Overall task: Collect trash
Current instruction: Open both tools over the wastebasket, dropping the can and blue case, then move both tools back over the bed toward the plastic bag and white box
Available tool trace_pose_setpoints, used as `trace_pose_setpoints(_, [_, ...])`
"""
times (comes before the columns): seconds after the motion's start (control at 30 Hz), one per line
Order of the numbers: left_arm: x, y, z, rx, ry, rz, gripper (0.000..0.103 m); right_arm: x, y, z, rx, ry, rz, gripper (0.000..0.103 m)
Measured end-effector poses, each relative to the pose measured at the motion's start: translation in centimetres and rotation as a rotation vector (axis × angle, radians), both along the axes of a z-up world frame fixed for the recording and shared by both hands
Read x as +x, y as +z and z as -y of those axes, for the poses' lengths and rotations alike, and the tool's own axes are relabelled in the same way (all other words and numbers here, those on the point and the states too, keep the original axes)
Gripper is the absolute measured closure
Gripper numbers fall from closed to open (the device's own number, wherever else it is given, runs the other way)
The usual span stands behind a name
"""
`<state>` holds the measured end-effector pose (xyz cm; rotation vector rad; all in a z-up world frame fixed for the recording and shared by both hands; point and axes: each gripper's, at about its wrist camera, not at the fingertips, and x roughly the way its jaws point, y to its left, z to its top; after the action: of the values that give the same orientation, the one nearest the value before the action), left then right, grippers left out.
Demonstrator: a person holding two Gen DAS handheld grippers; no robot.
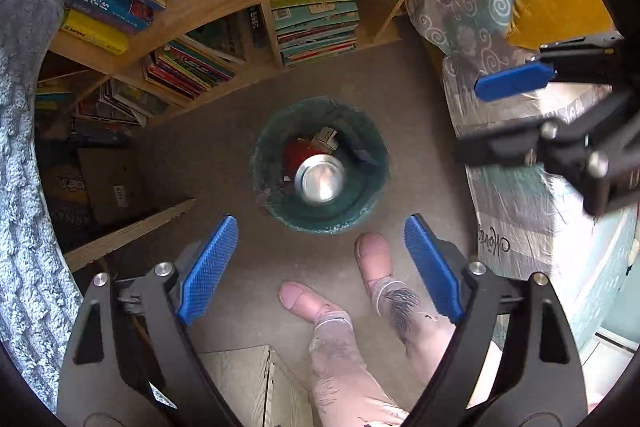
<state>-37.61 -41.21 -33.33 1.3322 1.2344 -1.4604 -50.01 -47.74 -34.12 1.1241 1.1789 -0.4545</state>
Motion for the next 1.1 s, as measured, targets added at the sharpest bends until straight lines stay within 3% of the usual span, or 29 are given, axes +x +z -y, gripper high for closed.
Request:
trace_pose_setpoints(0.5, [3.0,5.4,-0.8,-0.061,0.046,0.010,0.018,-0.6,5.3,0.8,-0.035,-0.006,0.039,0.035])
trace_pose_setpoints(0.87, [8.2,15.7,-3.4,-0.189,0.163,0.037,0.017,2.3,13.4,-1.9,-0.098,0.101,0.096,0.035])
trace_pose_setpoints(1.1, [14.7,22.6,-7.2,-0.273,0.335,0.114,0.013,9.6,19.7,-3.0,-0.180,0.275,0.173,0.030])
